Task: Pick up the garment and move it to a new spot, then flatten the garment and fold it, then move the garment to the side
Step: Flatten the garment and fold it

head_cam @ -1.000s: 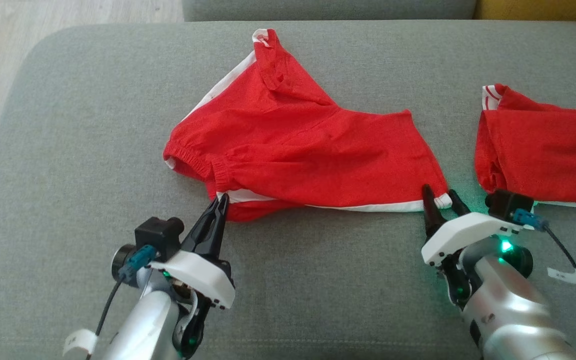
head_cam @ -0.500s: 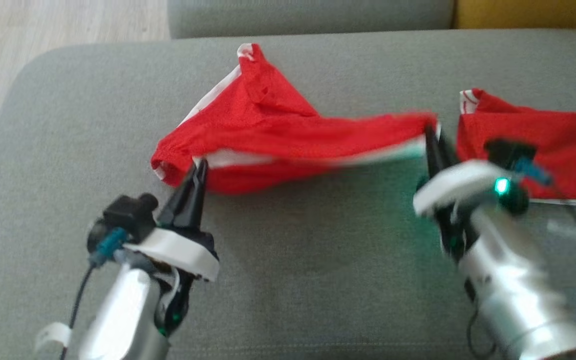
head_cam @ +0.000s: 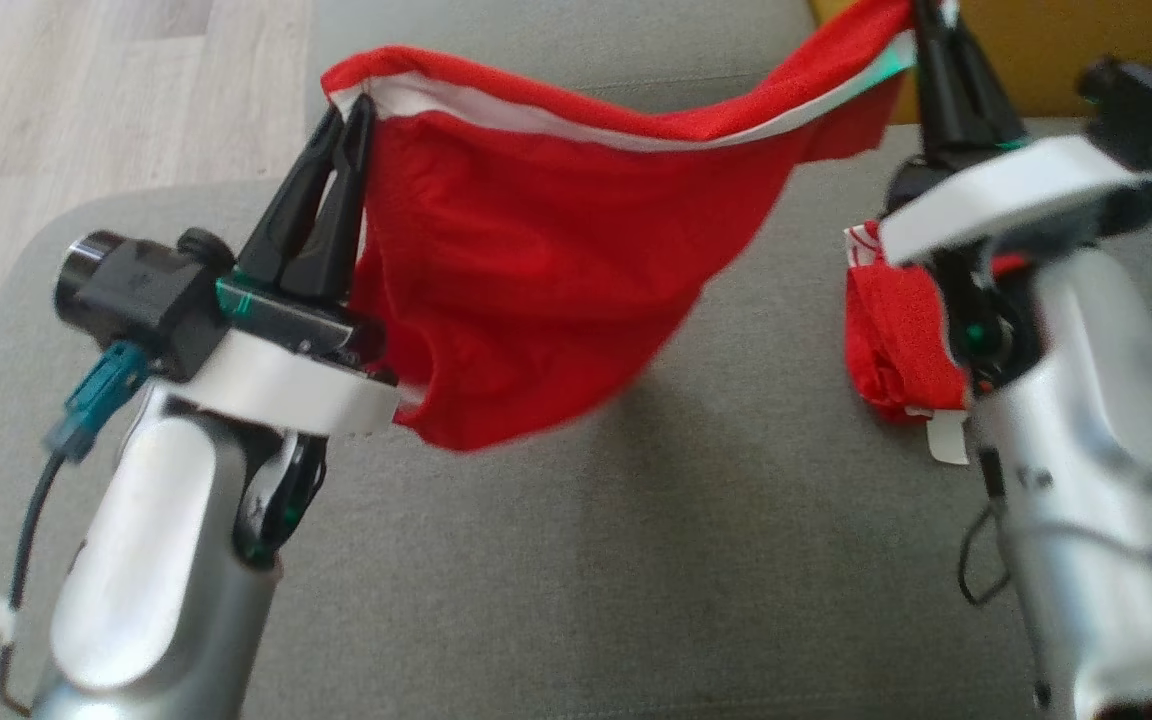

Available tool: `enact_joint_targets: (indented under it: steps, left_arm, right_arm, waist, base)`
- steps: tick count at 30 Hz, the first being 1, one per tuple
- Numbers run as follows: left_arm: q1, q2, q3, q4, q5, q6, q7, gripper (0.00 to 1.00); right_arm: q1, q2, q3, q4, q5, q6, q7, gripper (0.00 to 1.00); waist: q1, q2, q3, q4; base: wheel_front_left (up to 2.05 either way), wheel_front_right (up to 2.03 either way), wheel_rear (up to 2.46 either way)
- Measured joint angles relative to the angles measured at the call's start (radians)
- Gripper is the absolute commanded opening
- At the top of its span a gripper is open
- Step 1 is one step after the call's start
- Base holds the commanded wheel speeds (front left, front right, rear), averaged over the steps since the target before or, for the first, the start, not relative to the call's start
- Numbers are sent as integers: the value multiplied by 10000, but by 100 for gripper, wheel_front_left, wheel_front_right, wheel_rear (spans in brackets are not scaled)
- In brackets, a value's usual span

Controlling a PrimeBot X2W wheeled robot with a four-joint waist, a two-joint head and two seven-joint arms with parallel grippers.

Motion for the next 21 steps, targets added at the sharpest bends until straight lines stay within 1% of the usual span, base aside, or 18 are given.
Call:
enact_joint_targets:
  steps: [3,7,9,11,13,16,18,21]
  left_arm:
    - [406,86,-4,-918,0,146,364,0]
    - [1127,265,-27,-1990,-10,234,892,0]
    - [1218,382,-12,-2311,-52,238,1129,0]
    - [1102,456,50,-2449,-117,230,1298,0]
    - [805,504,128,-2391,-190,184,1392,0]
    - [-220,577,136,-1653,-391,-65,1534,0]
    - [-1169,583,165,-871,-627,-242,1549,0]
    - [-2858,625,228,633,-825,-412,1434,0]
  right_arm:
    - [1186,2,-362,-1626,-125,0,905,0]
    - [2900,12,-924,-3674,-77,0,2088,0]
    - [3261,15,-1114,-4487,-79,0,2581,0]
    - [3221,42,-1283,-5035,-86,0,2932,0]
    - [2965,50,-1475,-5256,-186,0,3170,0]
    - [2187,50,-1580,-5035,-71,0,3469,0]
    - [1318,52,-1572,-4481,-65,0,3540,0]
    - [-500,40,-1530,-3216,-234,0,3446,0]
  waist:
    - [0,0,-61,-94]
    - [0,0,14,-133]
    - [0,0,109,-140]
    - [0,0,252,-146]
    - [0,0,461,-136]
    - [0,0,877,-83]
    - [0,0,1223,-40]
    - [0,0,1843,22]
  base:
    - [0,0,0]
    - [0,0,0]
    - [0,0,0]
    - [0,0,0]
    - [0,0,0]
    - [0,0,0]
    - [0,0,0]
    - [0,0,0]
